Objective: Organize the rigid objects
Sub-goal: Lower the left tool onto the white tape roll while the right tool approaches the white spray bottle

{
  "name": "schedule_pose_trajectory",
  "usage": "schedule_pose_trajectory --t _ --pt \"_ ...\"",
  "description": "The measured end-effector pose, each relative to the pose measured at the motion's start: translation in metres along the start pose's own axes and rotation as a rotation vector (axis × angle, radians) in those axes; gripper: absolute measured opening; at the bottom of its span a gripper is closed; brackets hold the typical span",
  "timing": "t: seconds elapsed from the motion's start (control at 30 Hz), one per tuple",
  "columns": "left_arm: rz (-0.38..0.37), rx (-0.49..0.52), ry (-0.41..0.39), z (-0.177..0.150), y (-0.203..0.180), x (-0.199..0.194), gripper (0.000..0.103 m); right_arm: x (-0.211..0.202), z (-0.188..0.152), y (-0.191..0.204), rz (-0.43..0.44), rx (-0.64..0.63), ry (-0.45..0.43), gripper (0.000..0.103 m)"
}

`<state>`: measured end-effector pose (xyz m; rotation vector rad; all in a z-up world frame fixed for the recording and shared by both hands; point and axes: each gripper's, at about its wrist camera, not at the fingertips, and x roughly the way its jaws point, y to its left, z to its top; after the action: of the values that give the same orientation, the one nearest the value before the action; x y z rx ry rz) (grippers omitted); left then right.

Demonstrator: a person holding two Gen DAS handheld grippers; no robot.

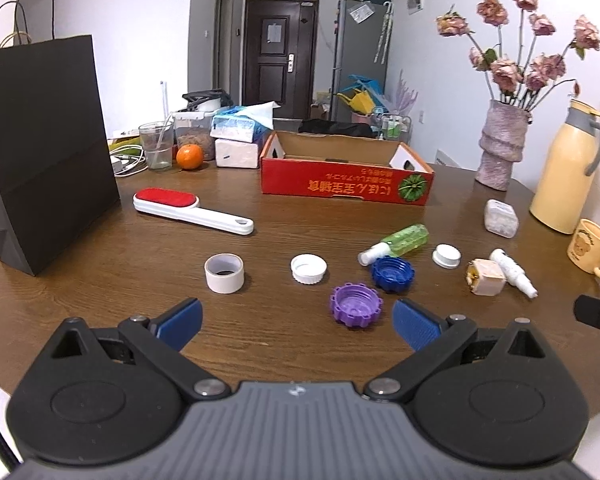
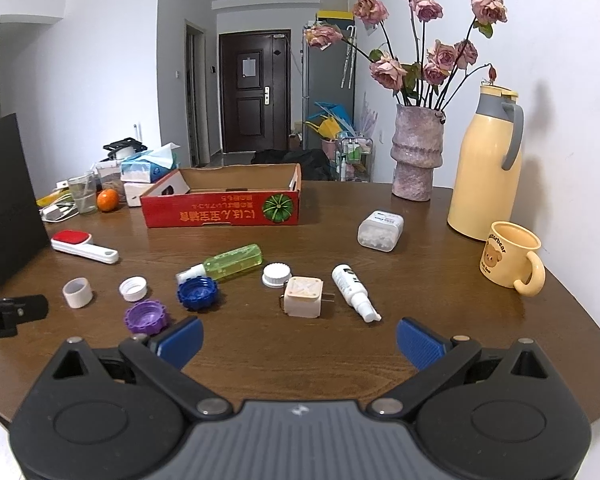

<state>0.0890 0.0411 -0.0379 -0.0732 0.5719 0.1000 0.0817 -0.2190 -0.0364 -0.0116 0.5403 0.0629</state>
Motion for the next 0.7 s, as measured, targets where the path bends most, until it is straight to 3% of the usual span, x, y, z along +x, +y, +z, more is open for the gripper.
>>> schedule_pose_trajectory --t 0.7 --pt "0.085 -0.047 0.046 0.011 0.035 0.089 0.103 0.087 0.006 -0.026 -0.025 0.002 0.016 0.103"
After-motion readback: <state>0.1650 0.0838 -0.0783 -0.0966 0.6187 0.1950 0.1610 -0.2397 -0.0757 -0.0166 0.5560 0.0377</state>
